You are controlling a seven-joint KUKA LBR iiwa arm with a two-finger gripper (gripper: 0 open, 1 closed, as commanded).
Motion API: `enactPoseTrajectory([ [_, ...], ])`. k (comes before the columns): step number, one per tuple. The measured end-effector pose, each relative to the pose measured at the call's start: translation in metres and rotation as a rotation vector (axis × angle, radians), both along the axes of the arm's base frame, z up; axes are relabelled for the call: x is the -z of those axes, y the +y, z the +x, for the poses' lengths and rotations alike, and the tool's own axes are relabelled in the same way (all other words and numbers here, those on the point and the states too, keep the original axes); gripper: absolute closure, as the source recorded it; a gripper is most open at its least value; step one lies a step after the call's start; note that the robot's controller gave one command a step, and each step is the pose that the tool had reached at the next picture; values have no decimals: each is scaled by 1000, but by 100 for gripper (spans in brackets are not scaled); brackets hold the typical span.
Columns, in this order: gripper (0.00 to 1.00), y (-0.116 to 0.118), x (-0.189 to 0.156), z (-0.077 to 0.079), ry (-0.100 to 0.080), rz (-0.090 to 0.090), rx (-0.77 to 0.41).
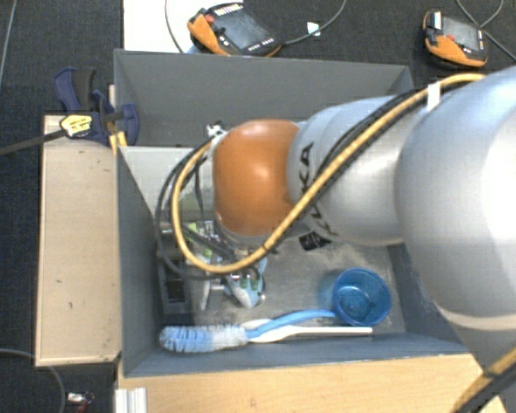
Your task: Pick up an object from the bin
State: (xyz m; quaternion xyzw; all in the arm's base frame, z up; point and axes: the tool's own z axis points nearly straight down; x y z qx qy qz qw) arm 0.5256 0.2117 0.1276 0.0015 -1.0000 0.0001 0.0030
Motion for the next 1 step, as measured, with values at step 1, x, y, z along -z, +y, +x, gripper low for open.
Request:
enactPoseTrajectory([
  [1, 0, -1, -4, 2, -8, 2, 6],
])
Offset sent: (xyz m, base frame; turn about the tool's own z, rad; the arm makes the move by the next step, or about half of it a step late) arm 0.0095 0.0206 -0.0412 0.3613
